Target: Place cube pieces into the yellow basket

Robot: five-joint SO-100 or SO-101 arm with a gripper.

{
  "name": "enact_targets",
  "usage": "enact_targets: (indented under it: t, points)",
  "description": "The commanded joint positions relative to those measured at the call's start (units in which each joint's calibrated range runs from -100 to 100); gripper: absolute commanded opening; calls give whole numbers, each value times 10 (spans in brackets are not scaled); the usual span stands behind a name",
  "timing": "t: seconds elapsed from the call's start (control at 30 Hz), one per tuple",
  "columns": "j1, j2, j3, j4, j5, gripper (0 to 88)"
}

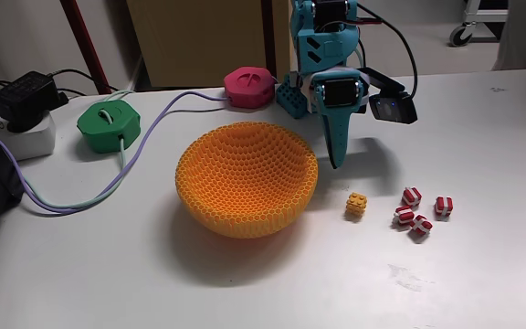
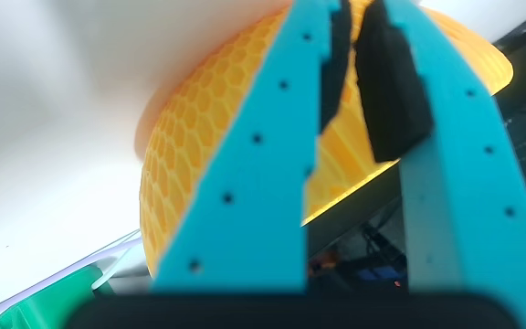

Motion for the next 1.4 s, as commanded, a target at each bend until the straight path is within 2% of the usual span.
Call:
enact_targets:
  t: [0.0,0.07,0.17,0.2,0.3,0.37,0.47,0.53,0.63,0.73,0.87,1.37]
  points:
    - [-12,-7,-8,0,8,0]
    - [-14,-7,-8,0,10,4]
    - [-23,-7,-8,-2,16,94]
    - [-31,-7,-8,-2,19,99]
    - [-69,-7,-8,-2,34,2]
    - [-77,-6,-9,-2,35,0]
    - [-73,119,-82,-38,31,3]
    - [-77,279,-187,-46,20,75]
    - [-102,487,-344,-21,6,96]
    - [-100,610,-429,-17,0,145]
    - [-95,665,-431,-24,7,250]
    - [-60,799,-406,-131,15,254]
